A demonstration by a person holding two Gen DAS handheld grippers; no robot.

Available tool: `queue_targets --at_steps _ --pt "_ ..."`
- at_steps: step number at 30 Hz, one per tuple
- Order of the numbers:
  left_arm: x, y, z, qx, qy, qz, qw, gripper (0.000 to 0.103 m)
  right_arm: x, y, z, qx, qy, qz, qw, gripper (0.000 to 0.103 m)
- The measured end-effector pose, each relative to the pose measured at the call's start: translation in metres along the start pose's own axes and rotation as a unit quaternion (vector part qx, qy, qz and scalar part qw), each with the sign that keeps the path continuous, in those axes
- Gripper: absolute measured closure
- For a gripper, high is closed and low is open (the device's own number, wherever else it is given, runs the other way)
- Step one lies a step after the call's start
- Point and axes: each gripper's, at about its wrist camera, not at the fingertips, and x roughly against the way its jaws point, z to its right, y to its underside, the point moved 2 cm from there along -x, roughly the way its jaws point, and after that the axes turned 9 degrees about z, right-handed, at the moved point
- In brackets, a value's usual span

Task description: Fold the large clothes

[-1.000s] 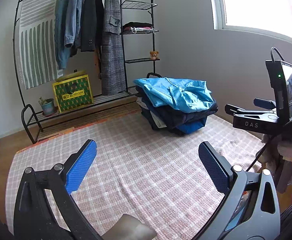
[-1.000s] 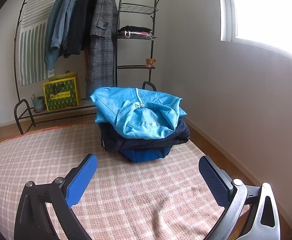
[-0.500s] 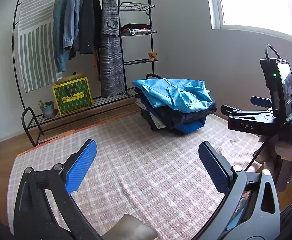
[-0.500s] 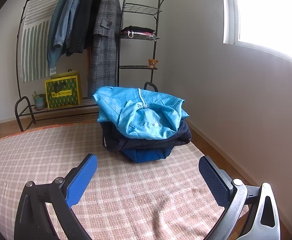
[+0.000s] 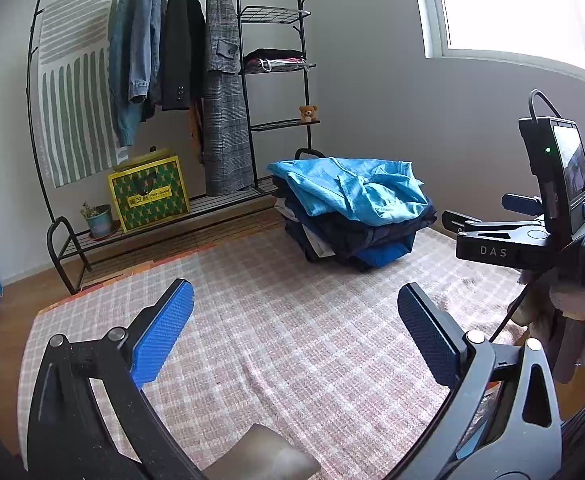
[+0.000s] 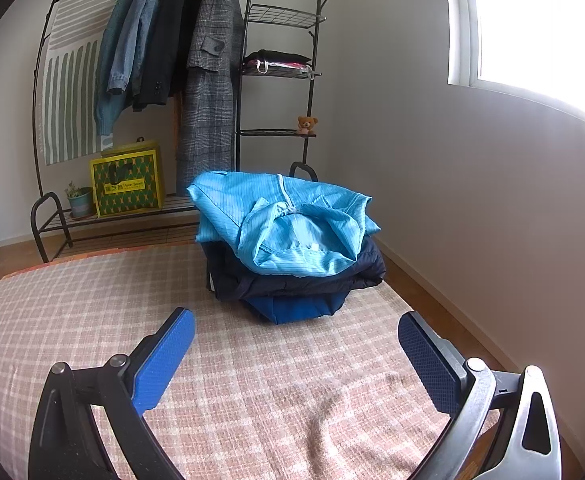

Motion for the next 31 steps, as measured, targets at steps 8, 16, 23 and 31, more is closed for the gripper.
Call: queue_targets --at_steps 8,16,23,31 --pt "0.0007 0.001 0.0004 -0.001 0.002 0.0 1.0 0.0 0.0 0.0001 -0.0002 -0.001 0.0 0.0 1.0 0.0" --pt "0.001 -0.0002 0.0009 -0.003 0.002 0.001 1.0 0.0 0.0004 0.0009 0.0 -0.001 0.0 -0.001 1.0 0.0" --pt "0.0027 0.0003 -0.0005 -0.001 0.0 0.0 1.0 0.0 0.0022 0.0042 -0.0026 0.0 -0.001 -0.003 1.0 0.0" --pt "0.0058 0.0026 -0.005 0.0 -0.007 0.006 1.0 0.0 0.0027 0.0055 -0.0042 0.001 0.0 -0.004 1.0 0.0"
